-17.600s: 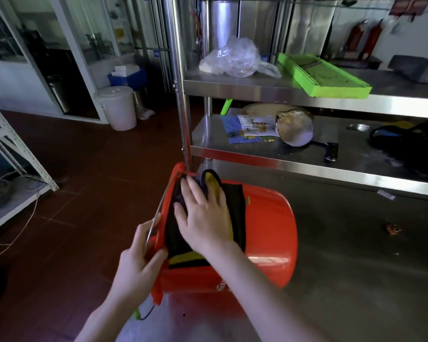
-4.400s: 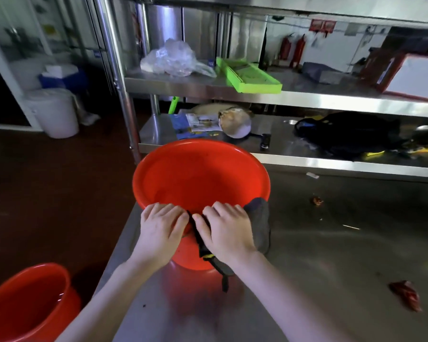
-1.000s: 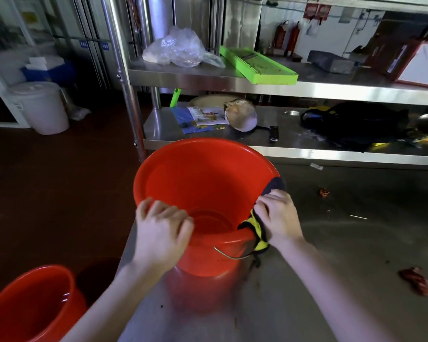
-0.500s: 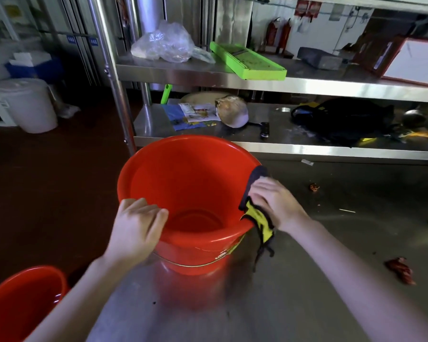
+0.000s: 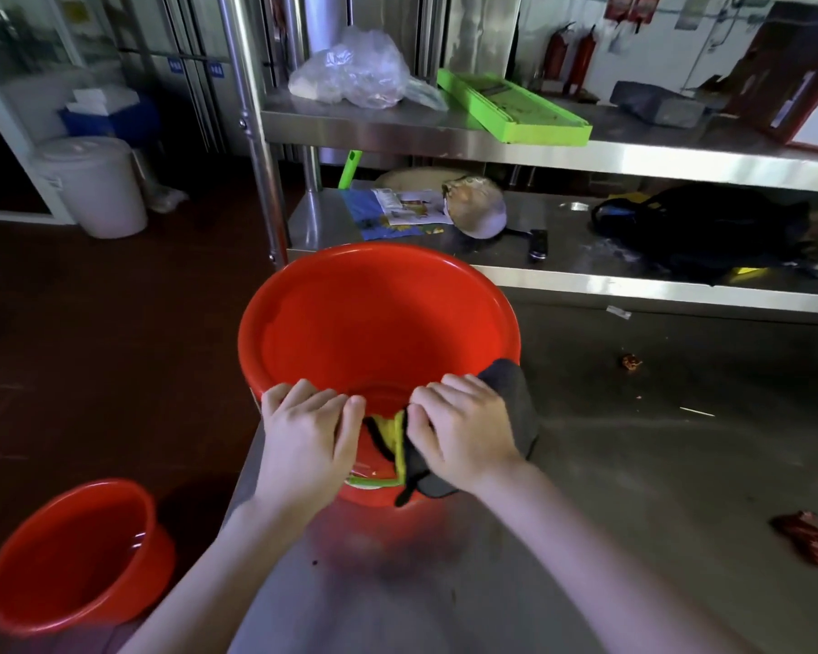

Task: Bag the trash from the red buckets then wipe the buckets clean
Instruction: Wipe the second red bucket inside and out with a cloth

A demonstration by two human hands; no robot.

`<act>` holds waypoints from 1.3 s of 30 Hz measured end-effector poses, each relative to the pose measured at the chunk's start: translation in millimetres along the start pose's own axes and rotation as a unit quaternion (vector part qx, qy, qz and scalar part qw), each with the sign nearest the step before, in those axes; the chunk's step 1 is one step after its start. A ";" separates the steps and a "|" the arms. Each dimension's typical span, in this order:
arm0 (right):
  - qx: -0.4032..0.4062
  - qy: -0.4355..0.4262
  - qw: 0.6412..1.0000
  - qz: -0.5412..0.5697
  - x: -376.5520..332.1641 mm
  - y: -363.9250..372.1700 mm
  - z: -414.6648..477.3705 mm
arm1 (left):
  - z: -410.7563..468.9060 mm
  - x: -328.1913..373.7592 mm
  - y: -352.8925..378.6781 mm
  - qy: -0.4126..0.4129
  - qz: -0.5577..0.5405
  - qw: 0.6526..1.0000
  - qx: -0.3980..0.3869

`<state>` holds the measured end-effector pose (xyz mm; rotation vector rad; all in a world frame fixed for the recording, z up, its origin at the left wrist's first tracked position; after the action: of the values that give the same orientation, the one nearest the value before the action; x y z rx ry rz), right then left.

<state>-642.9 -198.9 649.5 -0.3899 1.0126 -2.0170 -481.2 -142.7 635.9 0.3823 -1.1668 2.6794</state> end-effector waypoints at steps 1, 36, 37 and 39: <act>-0.023 -0.013 1.000 0.011 17.8 -4.9 3.1 | 3.6 -5.1 -0.6 0.001 -0.010 1.000 -0.011; 0.030 0.143 0.989 -0.016 -55.2 12.8 5.2 | 6.4 -7.6 -12.2 0.030 0.084 0.996 -0.029; 0.030 0.130 0.991 -0.018 -56.3 12.8 7.2 | 1.3 0.4 -11.9 0.033 0.075 0.996 -0.020; 0.010 0.074 0.997 -0.006 -48.4 9.4 7.8 | -3.5 5.8 -12.9 0.014 0.054 0.998 0.002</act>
<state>-603.8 -168.0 651.2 -0.2387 1.0816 -2.0898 -483.7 -131.1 644.3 0.2883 -1.2063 2.7690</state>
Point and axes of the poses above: each hand's wrist, its own z-axis towards the middle knuckle, its own y-axis out of the palm, x = y × z, the point moved 5 cm from there along z, towards the middle knuckle, and after that the axes turned 1 degree about -y, right-handed, at the moved point
